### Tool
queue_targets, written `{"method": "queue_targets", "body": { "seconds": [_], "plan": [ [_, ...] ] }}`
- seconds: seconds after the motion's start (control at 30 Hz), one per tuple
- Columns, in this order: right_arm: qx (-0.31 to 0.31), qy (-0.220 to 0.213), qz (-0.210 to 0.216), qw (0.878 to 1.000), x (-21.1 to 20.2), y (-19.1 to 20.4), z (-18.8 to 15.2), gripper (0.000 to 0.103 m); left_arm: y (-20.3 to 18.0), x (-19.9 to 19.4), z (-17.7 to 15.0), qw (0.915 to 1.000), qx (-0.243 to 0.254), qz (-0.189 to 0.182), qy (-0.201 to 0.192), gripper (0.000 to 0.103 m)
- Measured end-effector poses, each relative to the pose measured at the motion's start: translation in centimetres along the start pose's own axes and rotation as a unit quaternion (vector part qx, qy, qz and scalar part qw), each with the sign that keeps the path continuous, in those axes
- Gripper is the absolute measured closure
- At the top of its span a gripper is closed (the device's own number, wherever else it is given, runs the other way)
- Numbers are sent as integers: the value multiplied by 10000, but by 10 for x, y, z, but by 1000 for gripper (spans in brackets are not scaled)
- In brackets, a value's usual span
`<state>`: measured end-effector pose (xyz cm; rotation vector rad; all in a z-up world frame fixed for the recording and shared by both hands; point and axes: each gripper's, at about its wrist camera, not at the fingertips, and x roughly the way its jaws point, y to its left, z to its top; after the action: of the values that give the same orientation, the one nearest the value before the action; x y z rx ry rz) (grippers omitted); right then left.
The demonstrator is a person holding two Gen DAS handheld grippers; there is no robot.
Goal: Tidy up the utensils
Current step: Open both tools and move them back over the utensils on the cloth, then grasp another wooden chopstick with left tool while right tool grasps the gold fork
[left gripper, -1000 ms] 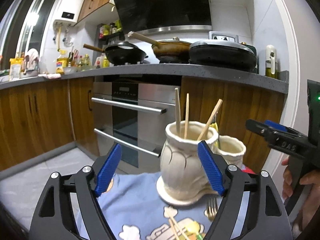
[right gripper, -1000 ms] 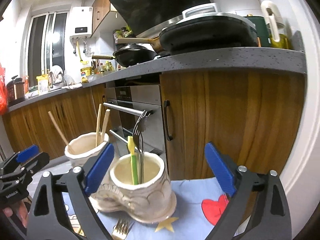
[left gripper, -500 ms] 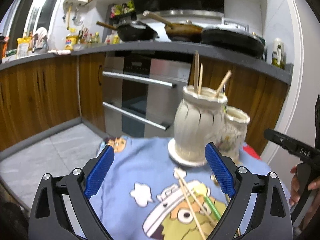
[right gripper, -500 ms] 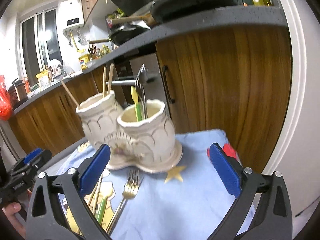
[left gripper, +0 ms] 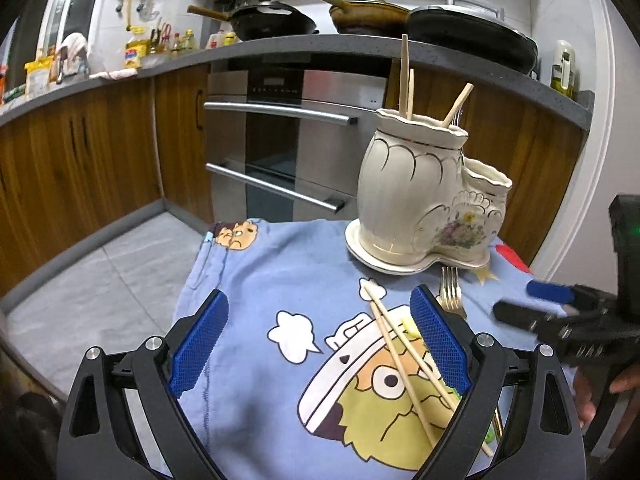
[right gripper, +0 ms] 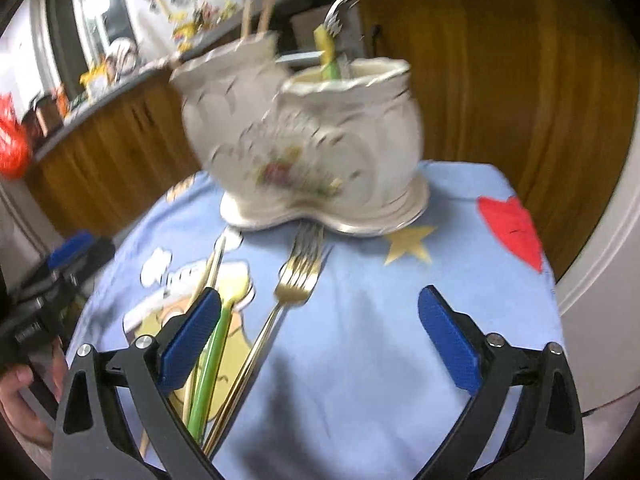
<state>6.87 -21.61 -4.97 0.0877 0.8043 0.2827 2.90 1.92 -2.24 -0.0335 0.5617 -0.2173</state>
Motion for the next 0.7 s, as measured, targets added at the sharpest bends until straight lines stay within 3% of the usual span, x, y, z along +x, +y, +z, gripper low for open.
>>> {"method": "queue_targets", "body": {
  "seconds": [0.27,0.37,0.5,0.7],
  "plan": [
    [-620,459,-186,9968,18,30,-13,59,3,2,-1,9998,-53,-159,65,11],
    [-831,519,-343,9946,23,38,-15,68,2,4,-1,9998,-3,-137,117,11],
    [-968,586,-219,9933,24,41,-12,86,-5,7,-3,9995,185,-106,222,11],
    [-915,736,-44,9931,15,23,-11,95,-17,10,-8,9979,443,-174,431,11]
  ]
}}
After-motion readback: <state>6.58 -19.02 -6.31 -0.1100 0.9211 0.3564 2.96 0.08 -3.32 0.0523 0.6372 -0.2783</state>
